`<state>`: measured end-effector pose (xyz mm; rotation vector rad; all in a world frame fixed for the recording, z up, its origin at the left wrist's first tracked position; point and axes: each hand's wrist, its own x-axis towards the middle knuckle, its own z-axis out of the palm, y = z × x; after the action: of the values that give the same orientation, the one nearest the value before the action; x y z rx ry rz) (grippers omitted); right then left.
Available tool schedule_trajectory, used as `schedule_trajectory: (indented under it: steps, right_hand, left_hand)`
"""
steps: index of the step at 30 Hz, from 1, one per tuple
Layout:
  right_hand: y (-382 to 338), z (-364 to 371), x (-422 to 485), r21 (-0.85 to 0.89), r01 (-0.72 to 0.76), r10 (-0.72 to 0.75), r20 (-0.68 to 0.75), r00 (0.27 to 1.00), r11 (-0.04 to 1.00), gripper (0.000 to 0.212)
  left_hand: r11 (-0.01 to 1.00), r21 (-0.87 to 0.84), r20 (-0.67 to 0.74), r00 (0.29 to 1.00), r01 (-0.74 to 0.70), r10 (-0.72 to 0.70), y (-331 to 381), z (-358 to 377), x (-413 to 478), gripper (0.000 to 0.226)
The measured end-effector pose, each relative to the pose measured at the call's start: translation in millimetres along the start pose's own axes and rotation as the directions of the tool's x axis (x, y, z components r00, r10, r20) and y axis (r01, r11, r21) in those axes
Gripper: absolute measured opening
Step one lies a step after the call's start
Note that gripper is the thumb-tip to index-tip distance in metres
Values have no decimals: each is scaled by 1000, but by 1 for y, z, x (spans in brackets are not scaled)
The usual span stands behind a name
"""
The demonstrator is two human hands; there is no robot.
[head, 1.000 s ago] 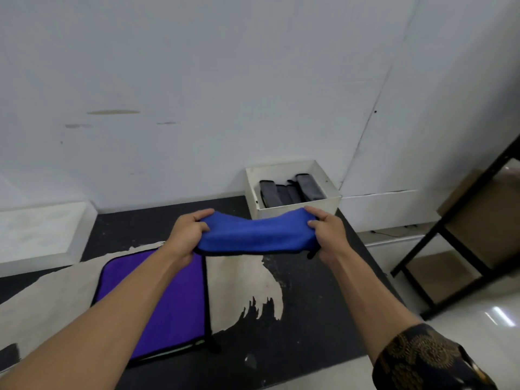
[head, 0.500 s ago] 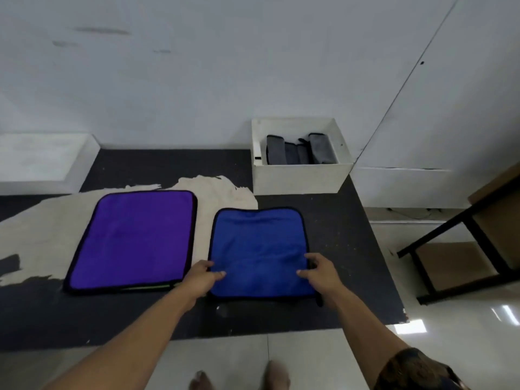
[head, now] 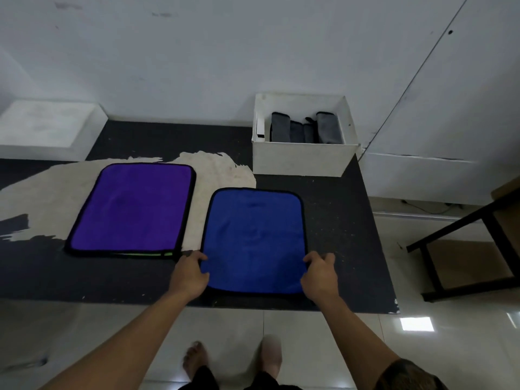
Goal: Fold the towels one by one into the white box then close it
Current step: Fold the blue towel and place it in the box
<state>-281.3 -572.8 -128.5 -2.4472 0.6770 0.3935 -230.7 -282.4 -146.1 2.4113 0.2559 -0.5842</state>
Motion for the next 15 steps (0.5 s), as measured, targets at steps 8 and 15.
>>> schedule_trajectory:
  steps: [8, 15]
  right_hand:
    - [-8, 6, -1, -358, 221, -273, -101, 957, 907, 53]
    - [-10, 15, 14, -551, 445, -322, 310, 895, 706, 71]
  left_hand:
    - [874, 469, -161, 961, -127, 226, 7, 5, -7, 56]
    - [606, 701, 207, 920, -376, 332, 6, 14, 4, 75]
